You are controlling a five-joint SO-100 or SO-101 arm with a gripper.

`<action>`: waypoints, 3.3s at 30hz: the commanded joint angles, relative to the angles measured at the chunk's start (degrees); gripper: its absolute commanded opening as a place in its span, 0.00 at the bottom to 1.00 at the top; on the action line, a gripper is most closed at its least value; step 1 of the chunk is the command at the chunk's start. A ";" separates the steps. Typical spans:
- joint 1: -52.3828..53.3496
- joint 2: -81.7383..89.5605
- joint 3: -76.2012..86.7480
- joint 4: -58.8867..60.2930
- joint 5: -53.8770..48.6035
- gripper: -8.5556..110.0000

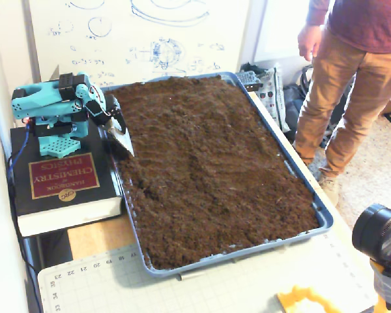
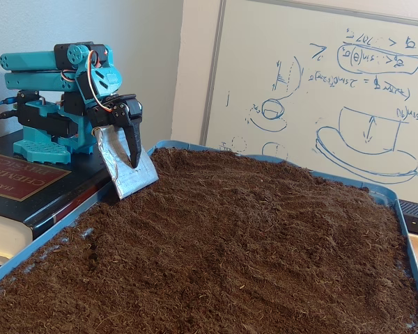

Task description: Build a berm.

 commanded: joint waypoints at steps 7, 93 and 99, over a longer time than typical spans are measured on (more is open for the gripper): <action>-0.26 1.85 -0.62 -0.09 0.53 0.08; -45.18 -83.32 -59.94 0.18 28.39 0.07; -42.45 -74.79 -47.37 -8.26 28.12 0.07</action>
